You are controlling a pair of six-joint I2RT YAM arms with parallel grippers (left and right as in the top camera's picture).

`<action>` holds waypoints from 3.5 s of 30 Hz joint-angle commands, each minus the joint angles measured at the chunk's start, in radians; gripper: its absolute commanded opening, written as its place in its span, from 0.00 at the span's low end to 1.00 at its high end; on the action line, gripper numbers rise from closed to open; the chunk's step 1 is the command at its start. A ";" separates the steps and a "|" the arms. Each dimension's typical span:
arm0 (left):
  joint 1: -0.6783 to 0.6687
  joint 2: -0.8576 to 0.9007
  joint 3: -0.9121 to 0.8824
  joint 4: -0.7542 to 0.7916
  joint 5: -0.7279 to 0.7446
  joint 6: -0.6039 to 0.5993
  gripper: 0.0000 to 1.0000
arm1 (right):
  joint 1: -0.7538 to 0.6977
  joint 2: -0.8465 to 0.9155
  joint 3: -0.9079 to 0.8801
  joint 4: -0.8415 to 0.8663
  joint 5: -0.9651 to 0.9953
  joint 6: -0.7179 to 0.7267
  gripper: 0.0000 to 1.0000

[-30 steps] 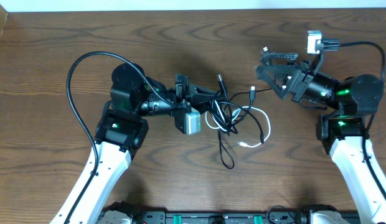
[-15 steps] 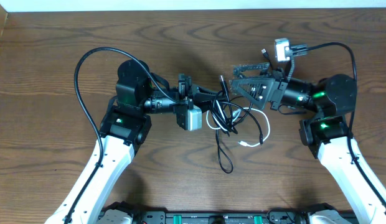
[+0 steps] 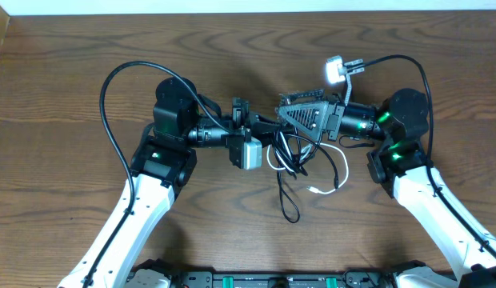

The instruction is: Untangle cables

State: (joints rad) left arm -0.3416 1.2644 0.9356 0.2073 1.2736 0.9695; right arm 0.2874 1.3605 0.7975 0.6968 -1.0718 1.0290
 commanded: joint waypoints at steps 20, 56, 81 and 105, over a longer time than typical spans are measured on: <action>-0.001 0.003 0.017 -0.024 -0.344 -0.002 0.08 | -0.111 0.000 0.005 -0.082 0.003 -0.089 0.01; -0.002 -0.024 0.017 -0.093 -0.022 0.003 0.08 | -0.253 0.000 0.005 0.026 0.017 -0.098 0.97; -0.002 -0.023 0.017 0.000 0.068 0.005 0.07 | -0.046 0.000 0.005 0.100 -0.117 -0.077 0.96; -0.002 -0.021 0.016 -0.016 -0.011 0.005 0.07 | 0.014 0.000 0.005 0.167 -0.143 -0.050 0.12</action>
State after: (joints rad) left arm -0.3420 1.2606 0.9356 0.1822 1.2537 0.9730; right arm 0.2924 1.3602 0.7998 0.8680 -1.2079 0.9901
